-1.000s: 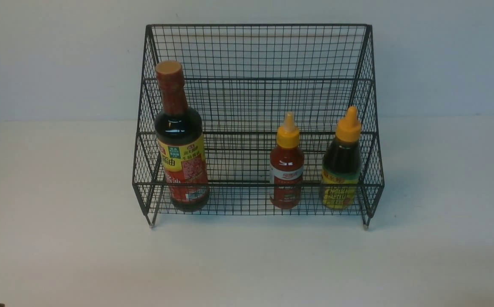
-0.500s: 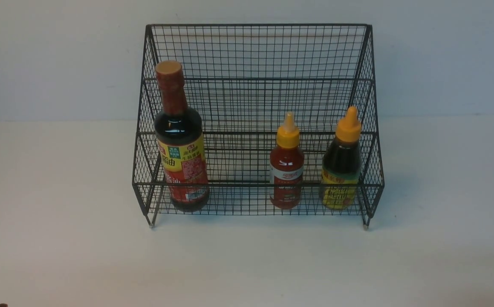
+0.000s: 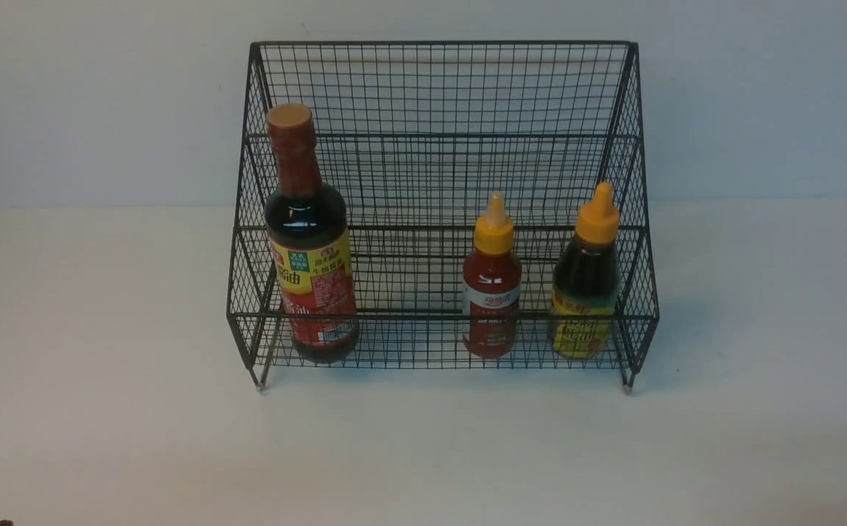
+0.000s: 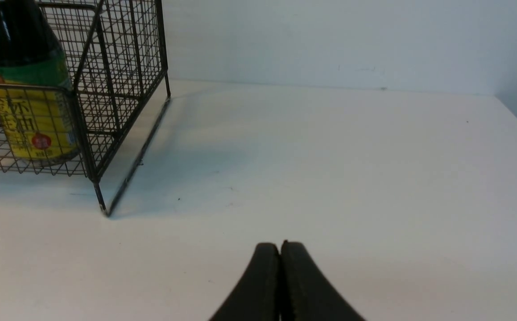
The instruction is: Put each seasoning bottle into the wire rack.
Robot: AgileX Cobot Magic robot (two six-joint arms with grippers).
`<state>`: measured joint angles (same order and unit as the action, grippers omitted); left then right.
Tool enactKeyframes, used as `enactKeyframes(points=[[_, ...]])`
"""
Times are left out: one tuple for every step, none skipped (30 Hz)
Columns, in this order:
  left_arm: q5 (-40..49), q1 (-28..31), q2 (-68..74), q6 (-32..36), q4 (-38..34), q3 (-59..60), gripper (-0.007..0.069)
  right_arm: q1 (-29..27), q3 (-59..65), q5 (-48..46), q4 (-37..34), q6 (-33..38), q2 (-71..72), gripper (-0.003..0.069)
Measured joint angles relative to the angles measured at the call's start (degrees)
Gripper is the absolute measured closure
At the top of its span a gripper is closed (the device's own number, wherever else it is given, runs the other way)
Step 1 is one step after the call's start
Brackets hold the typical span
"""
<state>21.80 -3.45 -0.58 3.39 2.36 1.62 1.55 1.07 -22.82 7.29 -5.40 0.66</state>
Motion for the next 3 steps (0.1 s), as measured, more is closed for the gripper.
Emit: enactKeyframes(points=[[0.00,0.00,0.00,0.00,0.00,0.00,0.0629,0.00,0.00,0.00,0.00,0.00,0.00,0.0673],[0.00,0.00,0.00,0.00,0.00,0.00,0.0629,0.00,0.00,0.00,0.00,0.00,0.00,0.0673],[0.00,0.00,0.00,0.00,0.00,0.00,0.0629,0.00,0.00,0.00,0.00,0.00,0.00,0.0673]])
